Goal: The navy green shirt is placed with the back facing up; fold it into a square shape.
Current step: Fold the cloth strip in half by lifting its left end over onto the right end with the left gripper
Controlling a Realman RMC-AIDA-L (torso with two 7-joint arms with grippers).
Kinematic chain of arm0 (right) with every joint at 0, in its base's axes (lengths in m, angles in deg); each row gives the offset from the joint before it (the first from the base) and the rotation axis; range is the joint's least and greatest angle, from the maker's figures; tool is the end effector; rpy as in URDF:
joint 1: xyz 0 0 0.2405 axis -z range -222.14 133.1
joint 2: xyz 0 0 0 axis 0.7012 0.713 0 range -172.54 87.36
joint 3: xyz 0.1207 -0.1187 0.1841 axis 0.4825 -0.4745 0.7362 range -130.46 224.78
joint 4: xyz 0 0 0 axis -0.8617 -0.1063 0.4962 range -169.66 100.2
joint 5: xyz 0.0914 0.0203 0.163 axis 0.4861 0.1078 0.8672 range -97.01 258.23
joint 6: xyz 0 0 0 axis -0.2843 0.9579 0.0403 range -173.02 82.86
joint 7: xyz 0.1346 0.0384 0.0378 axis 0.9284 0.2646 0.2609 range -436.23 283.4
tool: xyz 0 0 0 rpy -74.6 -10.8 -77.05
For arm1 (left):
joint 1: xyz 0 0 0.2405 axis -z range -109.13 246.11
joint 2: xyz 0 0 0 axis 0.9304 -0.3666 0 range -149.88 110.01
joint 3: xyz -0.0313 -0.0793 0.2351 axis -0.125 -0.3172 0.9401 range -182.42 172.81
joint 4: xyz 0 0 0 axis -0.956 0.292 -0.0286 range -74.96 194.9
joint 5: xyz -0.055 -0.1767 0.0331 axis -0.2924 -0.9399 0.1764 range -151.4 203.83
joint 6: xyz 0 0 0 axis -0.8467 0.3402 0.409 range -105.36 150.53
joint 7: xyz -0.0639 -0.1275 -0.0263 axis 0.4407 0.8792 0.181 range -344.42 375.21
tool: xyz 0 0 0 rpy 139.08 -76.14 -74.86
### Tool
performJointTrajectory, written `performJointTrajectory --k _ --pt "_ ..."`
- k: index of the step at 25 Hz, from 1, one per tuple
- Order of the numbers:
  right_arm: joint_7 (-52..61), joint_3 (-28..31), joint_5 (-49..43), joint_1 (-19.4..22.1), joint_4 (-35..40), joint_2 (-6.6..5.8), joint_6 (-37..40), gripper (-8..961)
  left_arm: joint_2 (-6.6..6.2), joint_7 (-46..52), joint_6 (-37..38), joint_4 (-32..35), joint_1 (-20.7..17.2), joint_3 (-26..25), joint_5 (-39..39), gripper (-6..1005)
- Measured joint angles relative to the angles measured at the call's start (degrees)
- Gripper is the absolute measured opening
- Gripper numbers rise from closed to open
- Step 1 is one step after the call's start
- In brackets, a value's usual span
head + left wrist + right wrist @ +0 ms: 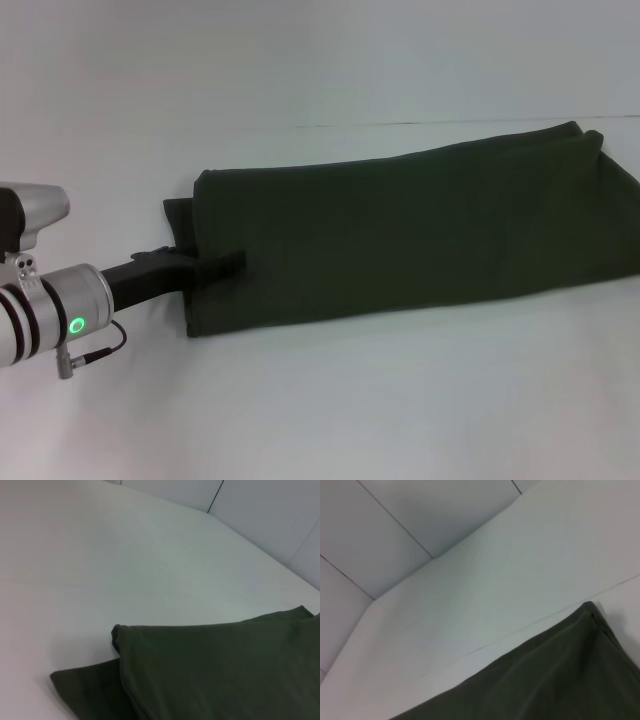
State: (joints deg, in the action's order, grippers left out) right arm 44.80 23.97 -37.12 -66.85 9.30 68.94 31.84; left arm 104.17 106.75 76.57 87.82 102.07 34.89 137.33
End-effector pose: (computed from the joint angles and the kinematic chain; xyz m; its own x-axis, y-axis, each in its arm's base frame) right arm 0.3479 0.3124 0.1187 0.1633 -0.6230 -0.7650 -0.9860 -0.1288 -0.1056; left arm -0.2741 0.3524 -0.0466 0.5366 0.6068 0.5864 0.8386 -0.4605 -0.2909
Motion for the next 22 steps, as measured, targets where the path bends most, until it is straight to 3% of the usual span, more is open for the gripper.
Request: performJointTrajectory --k 15,22 --pt "-0.1 0.3 -0.8 -0.3 0.0 0.07 -0.2 687 -0.06 0.6 -2.3 0.4 0.3 0.6 0.0 763" --pt "-0.1 0.5 -0.8 -0.3 0.0 0.15 -0.1 687 -0.14 0.6 -3.8 0.3 0.4 0.8 0.1 462"
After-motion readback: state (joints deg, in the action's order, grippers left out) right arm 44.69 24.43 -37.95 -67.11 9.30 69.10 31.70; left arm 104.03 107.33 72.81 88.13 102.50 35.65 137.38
